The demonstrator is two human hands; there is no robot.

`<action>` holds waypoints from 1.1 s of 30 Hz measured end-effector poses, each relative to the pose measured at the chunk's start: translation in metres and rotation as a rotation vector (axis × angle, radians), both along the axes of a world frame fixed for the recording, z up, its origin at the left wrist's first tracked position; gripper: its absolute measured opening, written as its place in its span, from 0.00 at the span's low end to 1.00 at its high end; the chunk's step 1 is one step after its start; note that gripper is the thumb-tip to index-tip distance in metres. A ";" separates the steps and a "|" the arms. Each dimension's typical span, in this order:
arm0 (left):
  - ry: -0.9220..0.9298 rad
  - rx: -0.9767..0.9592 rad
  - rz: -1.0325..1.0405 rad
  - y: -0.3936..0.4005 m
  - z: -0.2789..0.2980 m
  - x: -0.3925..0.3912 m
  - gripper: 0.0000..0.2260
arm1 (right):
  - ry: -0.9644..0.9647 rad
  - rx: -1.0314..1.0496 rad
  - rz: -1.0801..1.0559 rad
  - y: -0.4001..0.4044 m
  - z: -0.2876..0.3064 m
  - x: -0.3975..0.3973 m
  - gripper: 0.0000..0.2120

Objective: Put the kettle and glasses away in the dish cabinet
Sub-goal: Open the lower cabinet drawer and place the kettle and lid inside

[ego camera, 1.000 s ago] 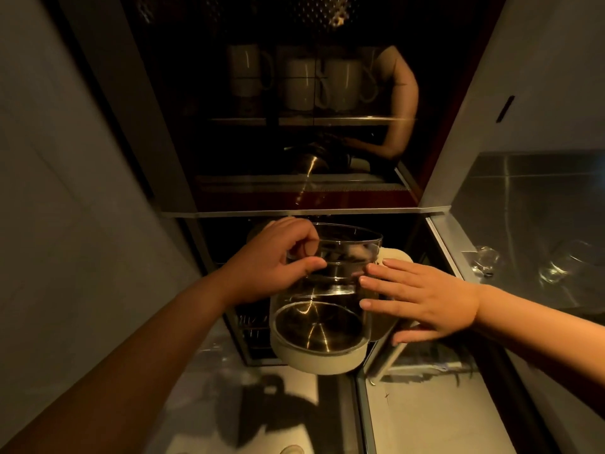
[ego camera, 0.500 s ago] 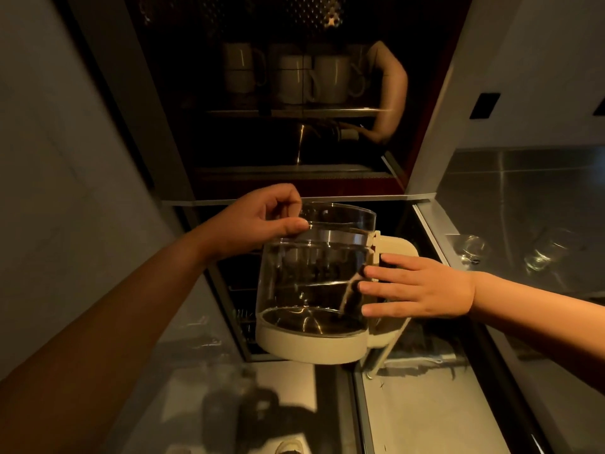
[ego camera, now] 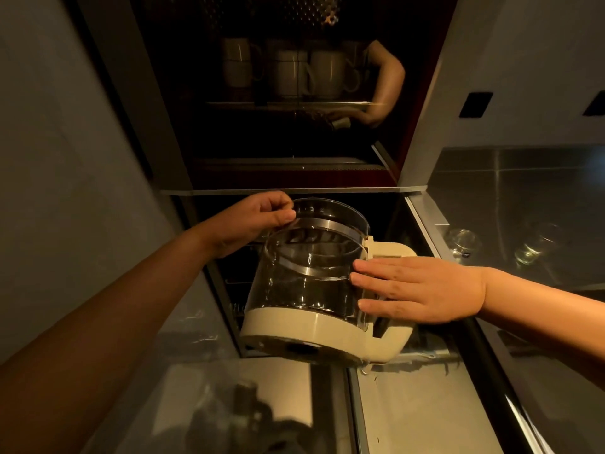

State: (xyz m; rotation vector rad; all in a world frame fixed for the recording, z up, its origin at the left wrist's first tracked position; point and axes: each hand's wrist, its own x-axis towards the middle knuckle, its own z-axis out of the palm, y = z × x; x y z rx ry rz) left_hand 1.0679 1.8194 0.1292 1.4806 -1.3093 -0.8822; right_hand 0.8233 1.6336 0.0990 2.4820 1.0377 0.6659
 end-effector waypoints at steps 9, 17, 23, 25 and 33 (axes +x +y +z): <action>0.091 0.082 0.067 -0.007 -0.021 -0.004 0.07 | 0.108 0.085 -0.024 0.001 0.010 -0.006 0.05; 0.068 0.186 0.192 -0.013 -0.035 -0.005 0.09 | 0.295 0.235 -0.185 0.006 0.008 0.001 0.11; -0.027 0.286 0.100 -0.005 -0.042 -0.011 0.13 | 0.374 0.322 -0.249 0.019 0.011 0.004 0.13; -0.050 0.296 0.111 0.002 -0.044 -0.014 0.14 | 0.417 0.375 -0.234 0.025 0.015 0.005 0.16; -0.284 0.147 0.266 0.029 -0.023 -0.052 0.14 | 0.353 0.483 -0.469 0.032 0.013 0.007 0.26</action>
